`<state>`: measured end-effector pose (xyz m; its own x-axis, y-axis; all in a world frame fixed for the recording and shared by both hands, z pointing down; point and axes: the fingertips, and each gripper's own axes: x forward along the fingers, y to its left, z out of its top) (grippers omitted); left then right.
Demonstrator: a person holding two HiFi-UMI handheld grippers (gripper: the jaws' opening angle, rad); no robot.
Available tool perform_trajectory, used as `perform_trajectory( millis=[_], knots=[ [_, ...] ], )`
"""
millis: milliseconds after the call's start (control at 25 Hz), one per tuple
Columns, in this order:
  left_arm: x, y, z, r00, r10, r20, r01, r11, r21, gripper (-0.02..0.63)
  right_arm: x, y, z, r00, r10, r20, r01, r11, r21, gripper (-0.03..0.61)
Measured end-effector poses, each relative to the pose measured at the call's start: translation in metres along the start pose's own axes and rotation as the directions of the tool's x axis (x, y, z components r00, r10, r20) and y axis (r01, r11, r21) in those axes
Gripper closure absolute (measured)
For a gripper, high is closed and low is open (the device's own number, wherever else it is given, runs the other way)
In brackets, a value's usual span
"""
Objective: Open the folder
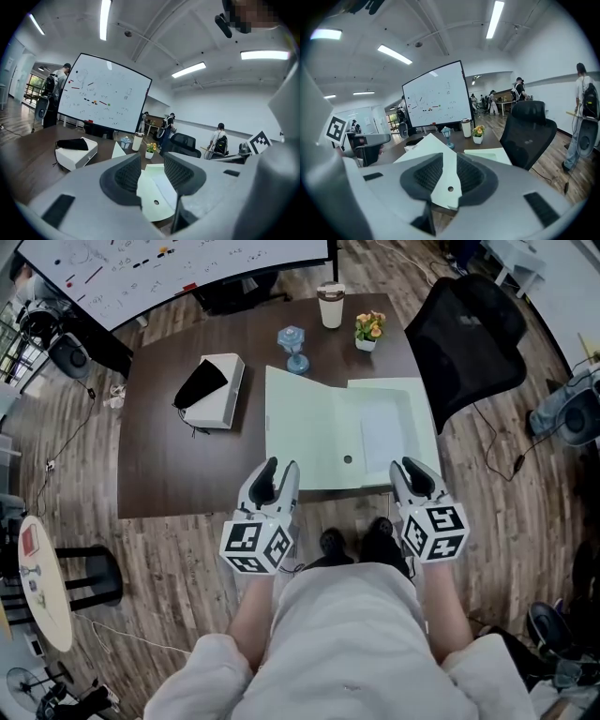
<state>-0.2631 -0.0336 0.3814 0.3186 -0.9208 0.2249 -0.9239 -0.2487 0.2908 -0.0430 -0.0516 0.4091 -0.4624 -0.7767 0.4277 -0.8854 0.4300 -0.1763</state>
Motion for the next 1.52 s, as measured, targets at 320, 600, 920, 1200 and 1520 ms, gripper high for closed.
perform_trajectory(
  millis=[320, 600, 920, 1200, 1520],
  knots=[
    [0.008, -0.015, 0.003, 0.999, -0.036, -0.011, 0.037, 0.999, 0.029, 0.517, -0.010, 0.011, 0.017, 0.998, 0.028, 0.057, -0.027, 1.000, -0.015, 0.507],
    [0.011, -0.018, 0.005, 0.999, -0.045, 0.002, 0.045, 0.999, 0.026, 0.565, -0.012, 0.022, 0.027, 0.993, 0.072, 0.094, -0.066, 0.996, -0.060, 0.523],
    [0.012, -0.028, 0.002, 0.999, -0.040, -0.008, 0.041, 0.996, 0.085, 0.594, -0.013, 0.024, 0.027, 0.991, 0.094, 0.093, -0.086, 0.993, -0.086, 0.565],
    [0.015, -0.032, -0.002, 0.998, -0.057, -0.030, 0.058, 0.996, 0.066, 0.608, -0.015, 0.021, 0.028, 0.991, 0.091, 0.100, -0.084, 0.993, -0.078, 0.574],
    [0.016, -0.036, -0.004, 0.998, -0.062, -0.030, 0.064, 0.995, 0.079, 0.609, -0.016, 0.018, 0.021, 0.992, 0.092, 0.087, -0.085, 0.993, -0.080, 0.574]
  ],
)
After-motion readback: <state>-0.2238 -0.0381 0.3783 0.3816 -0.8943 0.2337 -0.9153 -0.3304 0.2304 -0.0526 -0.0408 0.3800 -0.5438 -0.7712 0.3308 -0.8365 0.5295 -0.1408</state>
